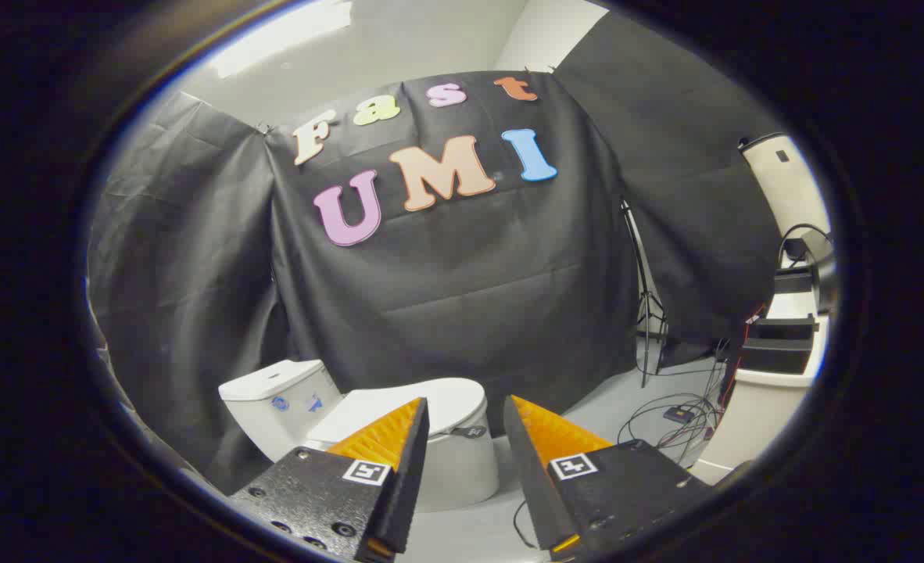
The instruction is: Open the toilet lid.
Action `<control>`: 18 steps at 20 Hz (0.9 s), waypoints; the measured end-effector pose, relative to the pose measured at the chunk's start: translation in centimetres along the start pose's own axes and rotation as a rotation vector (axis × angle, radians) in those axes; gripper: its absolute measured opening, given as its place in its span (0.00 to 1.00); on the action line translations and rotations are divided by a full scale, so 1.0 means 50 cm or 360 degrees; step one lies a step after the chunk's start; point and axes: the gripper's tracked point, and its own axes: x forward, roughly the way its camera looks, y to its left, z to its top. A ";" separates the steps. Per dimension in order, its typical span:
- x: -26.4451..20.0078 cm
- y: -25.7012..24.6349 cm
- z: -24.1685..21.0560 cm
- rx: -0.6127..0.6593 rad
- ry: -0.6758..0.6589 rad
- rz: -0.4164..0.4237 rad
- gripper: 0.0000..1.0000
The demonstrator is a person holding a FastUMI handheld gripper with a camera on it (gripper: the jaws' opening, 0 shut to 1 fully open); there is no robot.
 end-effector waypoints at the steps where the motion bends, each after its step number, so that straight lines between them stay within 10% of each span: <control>1: 0.000 -0.001 -0.003 0.0000 0.0008 0.0001 0.59; 18: 0.005 -0.011 -0.007 0.0043 0.0035 0.0002 0.58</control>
